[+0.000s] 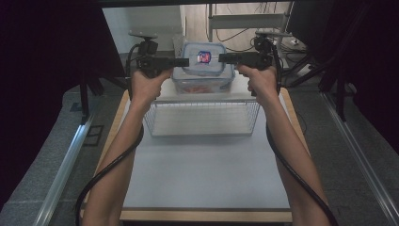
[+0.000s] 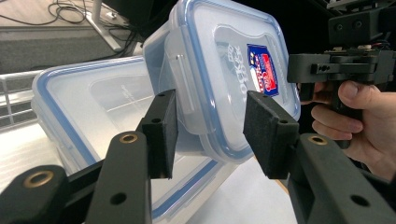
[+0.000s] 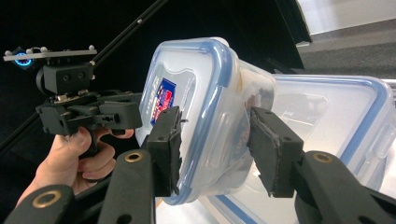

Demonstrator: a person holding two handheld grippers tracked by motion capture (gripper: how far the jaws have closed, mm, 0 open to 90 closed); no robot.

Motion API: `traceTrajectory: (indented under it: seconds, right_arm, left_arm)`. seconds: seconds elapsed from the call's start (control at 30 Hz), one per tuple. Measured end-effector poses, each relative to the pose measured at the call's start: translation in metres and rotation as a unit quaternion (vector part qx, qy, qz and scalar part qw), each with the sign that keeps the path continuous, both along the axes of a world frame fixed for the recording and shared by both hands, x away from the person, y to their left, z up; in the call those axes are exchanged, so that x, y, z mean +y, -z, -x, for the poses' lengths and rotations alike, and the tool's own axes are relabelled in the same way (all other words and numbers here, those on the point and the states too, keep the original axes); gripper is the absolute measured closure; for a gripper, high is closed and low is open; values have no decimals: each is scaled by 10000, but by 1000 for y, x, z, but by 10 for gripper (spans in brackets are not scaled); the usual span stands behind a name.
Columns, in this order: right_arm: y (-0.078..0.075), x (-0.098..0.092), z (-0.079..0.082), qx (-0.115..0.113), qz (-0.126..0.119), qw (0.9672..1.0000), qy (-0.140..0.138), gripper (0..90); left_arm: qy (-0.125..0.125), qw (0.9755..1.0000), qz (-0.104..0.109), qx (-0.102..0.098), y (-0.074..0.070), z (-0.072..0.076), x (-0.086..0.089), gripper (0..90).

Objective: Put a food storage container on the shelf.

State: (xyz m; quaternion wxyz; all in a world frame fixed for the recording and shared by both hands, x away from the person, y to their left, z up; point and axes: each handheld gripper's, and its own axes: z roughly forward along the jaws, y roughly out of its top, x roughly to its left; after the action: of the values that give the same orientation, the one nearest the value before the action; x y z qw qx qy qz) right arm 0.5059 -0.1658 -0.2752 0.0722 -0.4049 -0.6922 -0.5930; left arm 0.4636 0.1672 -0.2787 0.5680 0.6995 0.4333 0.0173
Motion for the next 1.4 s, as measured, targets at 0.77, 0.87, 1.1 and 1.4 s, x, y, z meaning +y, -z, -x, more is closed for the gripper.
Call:
traceTrajectory:
  seconds: [0.77,0.87,1.1,1.4]
  right_arm:
    - [-9,9,4,-765,679,9923,704,521]
    - [-10,9,8,-863,664,9920,635,503]
    - [-11,9,18,-1123,818,9887,564,499]
    - [-9,3,32,-1371,931,9843,610,543]
  left_arm:
    - [-432,9973,-290,-524,-3,10,1,296]
    - [-433,9958,-351,-731,-5,16,3,296]
    - [-317,9874,-912,-1253,-4,38,-1,410]
    - [-125,9834,-1278,-1284,12,45,-13,843]
